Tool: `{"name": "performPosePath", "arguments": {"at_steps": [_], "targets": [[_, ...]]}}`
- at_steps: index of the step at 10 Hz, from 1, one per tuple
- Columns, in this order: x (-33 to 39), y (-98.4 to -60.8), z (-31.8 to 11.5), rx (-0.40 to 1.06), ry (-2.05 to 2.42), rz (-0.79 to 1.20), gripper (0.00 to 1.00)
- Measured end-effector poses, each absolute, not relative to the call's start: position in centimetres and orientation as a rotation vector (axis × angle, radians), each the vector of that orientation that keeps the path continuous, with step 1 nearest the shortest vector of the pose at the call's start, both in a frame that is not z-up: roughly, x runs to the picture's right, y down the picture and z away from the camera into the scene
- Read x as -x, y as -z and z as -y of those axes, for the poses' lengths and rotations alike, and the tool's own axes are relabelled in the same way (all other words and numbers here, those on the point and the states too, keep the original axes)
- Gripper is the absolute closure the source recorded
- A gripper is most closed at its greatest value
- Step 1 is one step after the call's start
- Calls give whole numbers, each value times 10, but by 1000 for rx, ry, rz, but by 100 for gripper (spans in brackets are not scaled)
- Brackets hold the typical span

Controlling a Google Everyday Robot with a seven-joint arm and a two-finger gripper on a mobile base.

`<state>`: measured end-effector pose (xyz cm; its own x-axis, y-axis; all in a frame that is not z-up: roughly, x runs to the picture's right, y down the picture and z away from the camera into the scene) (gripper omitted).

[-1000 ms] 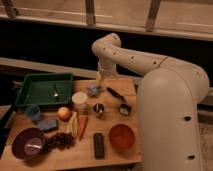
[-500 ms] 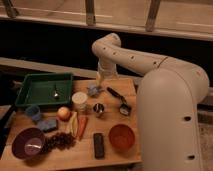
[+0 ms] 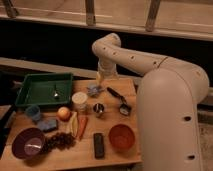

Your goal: Place sponge in paper cup

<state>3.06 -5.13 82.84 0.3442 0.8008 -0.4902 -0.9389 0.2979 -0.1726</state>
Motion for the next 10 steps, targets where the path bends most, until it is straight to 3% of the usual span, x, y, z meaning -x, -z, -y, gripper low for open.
{"name": "performPosePath", "arguments": {"at_steps": [6, 10], "targets": [[-30, -828, 51, 473, -1183, -334, 27], [20, -805, 61, 541, -1059, -151, 27]]}}
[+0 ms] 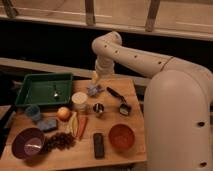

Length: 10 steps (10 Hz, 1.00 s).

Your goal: Place sponge in paper cup

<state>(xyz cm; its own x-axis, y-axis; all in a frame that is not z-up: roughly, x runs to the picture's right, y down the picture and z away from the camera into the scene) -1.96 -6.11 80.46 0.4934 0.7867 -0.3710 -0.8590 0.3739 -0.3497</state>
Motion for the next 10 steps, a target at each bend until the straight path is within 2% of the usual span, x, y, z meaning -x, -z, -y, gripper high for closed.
{"name": "performPosePath", "arguments": {"at_steps": [3, 7, 10], "targets": [[85, -782, 54, 584, -885, -47, 27], [149, -738, 31, 572, -610, 63, 27], [201, -721, 10, 585, -442, 117, 27]]}}
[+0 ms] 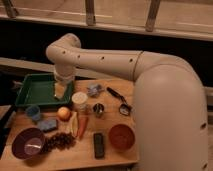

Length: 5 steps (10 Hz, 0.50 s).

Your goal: Place sponge in paper cup

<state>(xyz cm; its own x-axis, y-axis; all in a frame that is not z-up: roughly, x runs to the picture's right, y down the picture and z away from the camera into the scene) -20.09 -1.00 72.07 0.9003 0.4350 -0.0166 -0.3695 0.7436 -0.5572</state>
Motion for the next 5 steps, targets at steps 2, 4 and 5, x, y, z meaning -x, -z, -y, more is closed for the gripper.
{"name": "performPosePath", "arguments": {"at_steps": [2, 4, 5], "targets": [[231, -705, -12, 609, -320, 173, 27], [235, -702, -16, 612, -297, 186, 27], [235, -702, -16, 612, -297, 186, 27]]}}
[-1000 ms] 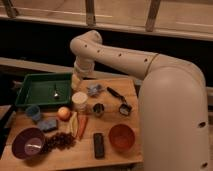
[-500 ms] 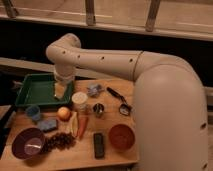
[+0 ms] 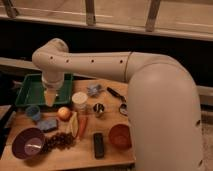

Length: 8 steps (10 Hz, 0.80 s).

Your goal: Place sponge in paper cup

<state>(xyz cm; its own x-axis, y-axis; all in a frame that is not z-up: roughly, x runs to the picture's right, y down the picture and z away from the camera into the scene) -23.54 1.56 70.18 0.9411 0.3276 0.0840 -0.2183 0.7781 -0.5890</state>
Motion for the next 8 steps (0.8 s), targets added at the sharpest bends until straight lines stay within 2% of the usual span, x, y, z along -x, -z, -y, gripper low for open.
{"name": "performPosePath", "arguments": {"at_steps": [2, 5, 8], "targets": [[234, -702, -15, 609, -295, 181, 27], [259, -742, -61, 686, -280, 230, 27], [288, -759, -96, 756, -237, 259, 27]]}}
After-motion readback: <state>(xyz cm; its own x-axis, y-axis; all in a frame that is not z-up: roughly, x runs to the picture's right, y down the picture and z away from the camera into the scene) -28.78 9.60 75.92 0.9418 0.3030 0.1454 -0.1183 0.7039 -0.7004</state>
